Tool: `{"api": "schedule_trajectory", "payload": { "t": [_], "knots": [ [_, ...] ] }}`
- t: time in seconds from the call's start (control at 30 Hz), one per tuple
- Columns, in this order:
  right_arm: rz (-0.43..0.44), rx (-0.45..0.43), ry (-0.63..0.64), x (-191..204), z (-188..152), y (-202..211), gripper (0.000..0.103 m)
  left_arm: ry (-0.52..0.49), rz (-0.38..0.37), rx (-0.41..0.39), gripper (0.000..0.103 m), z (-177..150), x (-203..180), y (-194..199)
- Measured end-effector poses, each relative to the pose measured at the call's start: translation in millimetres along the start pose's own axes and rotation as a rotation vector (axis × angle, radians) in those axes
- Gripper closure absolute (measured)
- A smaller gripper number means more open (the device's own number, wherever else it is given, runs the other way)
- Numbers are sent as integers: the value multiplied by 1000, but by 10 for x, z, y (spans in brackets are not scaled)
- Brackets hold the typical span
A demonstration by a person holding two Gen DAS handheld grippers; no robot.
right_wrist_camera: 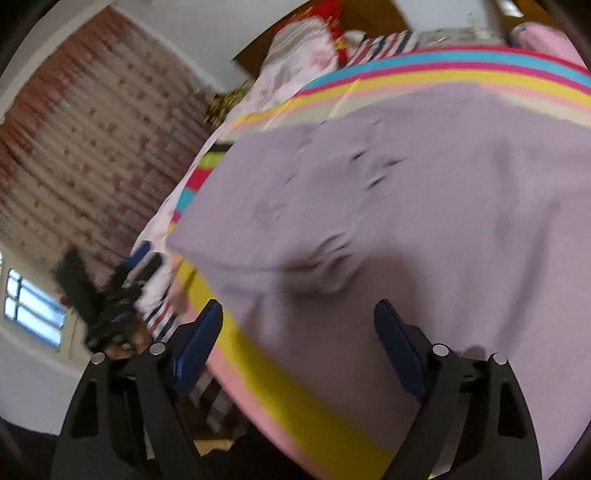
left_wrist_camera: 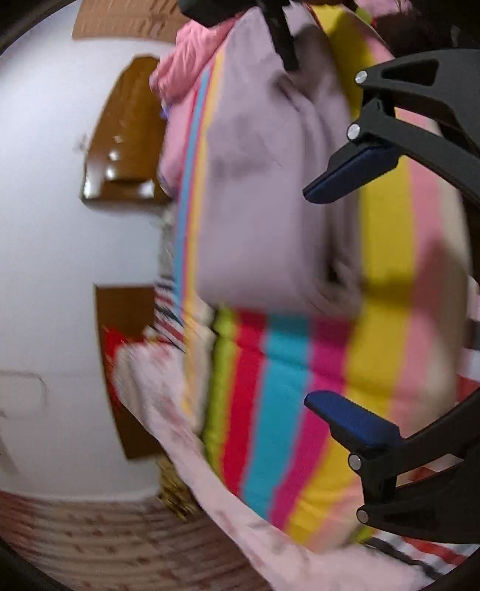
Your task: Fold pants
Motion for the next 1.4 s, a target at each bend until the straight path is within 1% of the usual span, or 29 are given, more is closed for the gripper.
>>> {"api": "schedule_trajectory", "payload": {
  "t": [0.03,0.07,0.1,0.17,0.23,0.27,0.3,0.33,0.37,0.4,0.5,0.6,0.67,0.73,0.8,0.83,0.9,0.93,0.97,1.0,1.07,1.1,1.13,1.2,1.23,1.27,1.3,1.37,1.4],
  "knots": [
    [34,6,-22,38,13,-82,20,22,6,10,2,-58,73,-10],
    [38,15,-36,40,45,-153,20,49,4,17,2,-135,138,33],
    [32,4,-58,25,85,-223,20,91,-12,22,2,-188,194,34],
    [46,-36,-123,-31,180,-277,20,127,-36,18,2,-248,306,44],
    [43,-68,-179,-70,264,-320,26,151,-65,13,2,-275,351,3],
    [24,-77,-196,-87,308,-350,36,155,-80,14,2,-294,319,1],
    [9,-78,-197,-104,309,-359,61,154,-82,14,2,-272,265,11],
    [-20,-68,-191,-118,321,-411,75,151,-82,15,2,-280,275,-56],
    [-28,-61,-195,-136,301,-431,81,148,-85,17,2,-301,235,-70],
    [-25,-76,-192,-147,290,-404,84,146,-89,18,2,-316,217,-51],
    [-47,-136,-116,49,371,-298,85,139,-107,20,2,-335,164,-30],
    [-31,-201,-8,403,787,-138,85,121,-109,23,2,-272,80,-88],
    [-22,-241,81,756,1149,-65,85,118,-98,27,2,-166,34,-164],
    [-17,-281,176,1142,1434,50,85,123,-63,35,2,-43,33,-275],
    [-9,-316,240,1407,1603,175,86,143,-38,37,2,66,84,-389],
    [-7,-348,275,1535,1661,299,86,158,-6,46,2,105,147,-458],
    [-12,-403,302,1593,1705,512,86,187,78,74,1,104,330,-606],
    [-20,-423,297,1530,1668,614,86,213,43,86,1,68,405,-644],
    [-31,-421,276,1388,1589,660,87,242,-4,92,1,32,456,-662],
    [-57,-409,253,1184,1457,660,87,249,-16,105,1,-18,477,-683],
    [-128,-367,180,741,1127,571,87,198,23,121,1,-85,425,-717],
    [-156,-327,97,402,886,472,87,169,40,106,1,-83,387,-696],
    [-173,-284,17,91,652,362,86,153,36,110,1,-86,359,-701],
    [-196,-208,-81,-302,299,151,86,119,12,120,1,-72,273,-726],
    [-169,-189,-121,-431,132,59,86,97,32,120,1,-70,234,-738],
    [-157,-211,-111,-394,134,120,87,82,50,124,1,-75,216,-756],
    [-180,-232,-71,-296,198,168,86,85,48,126,1,-66,221,-763],
    [-200,-241,-30,-201,279,187,86,111,42,140,1,-66,227,-778],
    [-191,-237,-37,-194,300,177,86,117,43,143,1,-71,225,-789]
  ]
}}
Point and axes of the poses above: each gripper's, at about its wrist camera, not at the fingertips, and y roughly against the way its jaws point, x to its left, z to its top, the point moved 3 cm from there along -y, roughly the way its jaws point, and after that the axes turned 6 degrees about y, right-handed, at the moved point
